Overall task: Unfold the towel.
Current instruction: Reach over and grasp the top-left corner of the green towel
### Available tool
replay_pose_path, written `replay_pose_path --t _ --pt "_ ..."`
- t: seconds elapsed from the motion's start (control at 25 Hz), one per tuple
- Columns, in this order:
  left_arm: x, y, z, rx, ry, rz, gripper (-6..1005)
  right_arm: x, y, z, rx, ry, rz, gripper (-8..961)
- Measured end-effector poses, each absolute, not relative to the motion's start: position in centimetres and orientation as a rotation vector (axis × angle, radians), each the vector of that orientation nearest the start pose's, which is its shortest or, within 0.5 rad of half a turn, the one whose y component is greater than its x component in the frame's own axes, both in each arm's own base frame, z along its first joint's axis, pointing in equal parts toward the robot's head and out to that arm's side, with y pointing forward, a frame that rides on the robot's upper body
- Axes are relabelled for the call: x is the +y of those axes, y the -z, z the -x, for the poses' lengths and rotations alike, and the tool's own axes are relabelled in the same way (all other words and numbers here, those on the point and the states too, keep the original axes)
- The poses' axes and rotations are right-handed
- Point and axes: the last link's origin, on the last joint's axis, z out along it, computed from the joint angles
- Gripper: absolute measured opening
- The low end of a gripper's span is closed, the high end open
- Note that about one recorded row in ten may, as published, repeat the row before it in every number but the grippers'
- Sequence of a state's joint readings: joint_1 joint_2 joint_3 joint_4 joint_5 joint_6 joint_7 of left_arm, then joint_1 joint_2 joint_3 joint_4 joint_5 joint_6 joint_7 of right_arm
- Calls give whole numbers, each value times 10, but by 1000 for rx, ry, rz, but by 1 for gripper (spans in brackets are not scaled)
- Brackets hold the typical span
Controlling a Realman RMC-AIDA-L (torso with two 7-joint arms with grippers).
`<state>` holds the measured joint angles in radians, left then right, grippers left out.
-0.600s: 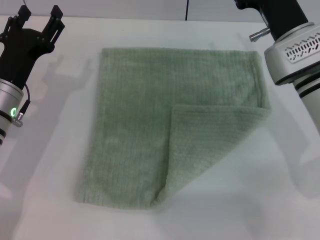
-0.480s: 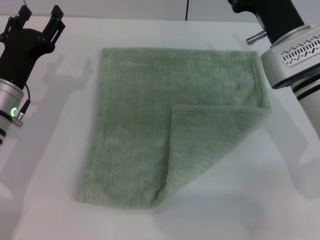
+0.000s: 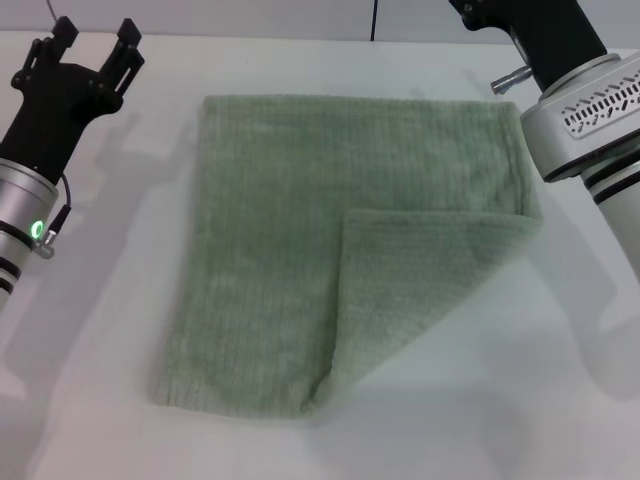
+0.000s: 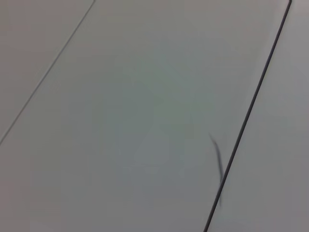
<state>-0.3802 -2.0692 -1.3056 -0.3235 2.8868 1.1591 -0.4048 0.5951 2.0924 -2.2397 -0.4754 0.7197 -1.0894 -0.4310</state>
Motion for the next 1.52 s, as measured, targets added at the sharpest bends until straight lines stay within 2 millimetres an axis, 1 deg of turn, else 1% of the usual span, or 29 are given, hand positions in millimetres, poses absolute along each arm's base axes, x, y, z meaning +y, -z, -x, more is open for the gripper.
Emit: replay_pose_path --t 0.28,0.48,0.64,0.72,0.8,0.92,1.0,1.04,1.2,1.4,1.52 --pt "346 9 292 -579 955 1674 723 385 44 -180 -106 -690 1700 817" --pt "357 14 289 -594 912 1704 705 386 43 -180 -100 -694 1698 817" --pt "365 20 285 -608 879 1742 567 386 42 -181 -91 -697 1691 817" --pt "373 27 281 -627 836 1781 501 387 42 -181 -90 -696 1690 817" --pt "375 29 280 -631 826 1790 438 387 42 -182 -89 -694 1690 817" --pt "383 41 275 -661 759 1848 343 387 41 -183 -87 -690 1690 817" --pt "384 43 275 -665 748 1857 280 387 42 -184 -82 -687 1692 817" --pt "388 48 272 -673 721 1878 249 387 42 -184 -73 -689 1693 817" --pt "392 55 270 -697 671 1909 55 391 39 -184 -2 -731 1690 817" --pt "396 69 267 -751 603 1967 -2 395 38 -175 45 -794 1688 817" --pt "396 75 265 -759 563 2000 -2 397 41 -169 48 -804 1700 818"
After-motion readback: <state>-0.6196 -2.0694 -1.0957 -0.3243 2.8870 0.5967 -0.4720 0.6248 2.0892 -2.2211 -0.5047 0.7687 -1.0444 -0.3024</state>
